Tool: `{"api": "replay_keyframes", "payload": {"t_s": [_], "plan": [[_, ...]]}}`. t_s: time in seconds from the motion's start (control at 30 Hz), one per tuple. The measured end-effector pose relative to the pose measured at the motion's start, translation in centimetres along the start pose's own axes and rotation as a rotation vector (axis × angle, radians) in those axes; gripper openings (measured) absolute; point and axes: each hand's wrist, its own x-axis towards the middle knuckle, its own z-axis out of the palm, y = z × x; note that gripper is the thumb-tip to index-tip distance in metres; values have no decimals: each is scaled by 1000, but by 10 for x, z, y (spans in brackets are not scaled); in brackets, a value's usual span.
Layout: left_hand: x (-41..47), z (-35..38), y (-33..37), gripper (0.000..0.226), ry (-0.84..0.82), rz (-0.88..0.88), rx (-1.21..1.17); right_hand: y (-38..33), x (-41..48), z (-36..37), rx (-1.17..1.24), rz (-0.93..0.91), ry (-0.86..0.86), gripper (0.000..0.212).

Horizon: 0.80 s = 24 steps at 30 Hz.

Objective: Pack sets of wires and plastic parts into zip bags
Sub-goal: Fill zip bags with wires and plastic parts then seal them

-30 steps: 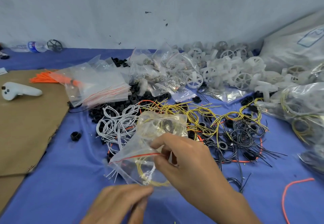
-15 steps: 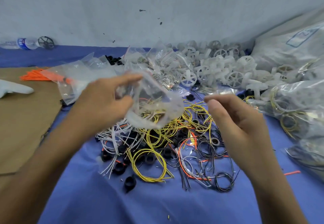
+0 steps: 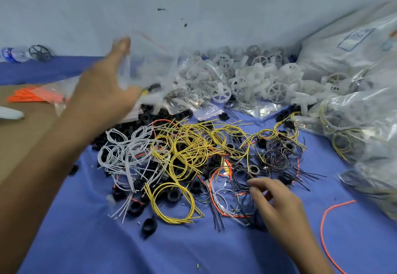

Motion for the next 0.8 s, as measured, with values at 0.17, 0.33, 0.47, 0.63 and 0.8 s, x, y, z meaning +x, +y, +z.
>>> {"api": "replay_keyframes", "payload": {"t_s": [0.17, 0.33, 0.47, 0.63, 0.8], "plan": [[-66, 37, -9, 96, -174, -94, 165, -20, 32, 11, -189, -145, -96, 17], [-89, 51, -11, 88, -164, -95, 54, -49, 58, 51, -338, -254, -173, 22], [-102, 49, -5, 72, -151, 27, 34, -53, 65, 65, -388, -250, -213, 19], [-106, 45, -5, 59, -70, 49, 207, -56, 60, 45, -269, -200, -216, 10], [-112, 52, -3, 69, -103, 42, 139, -80, 51, 14, 85, -104, -199, 6]]}}
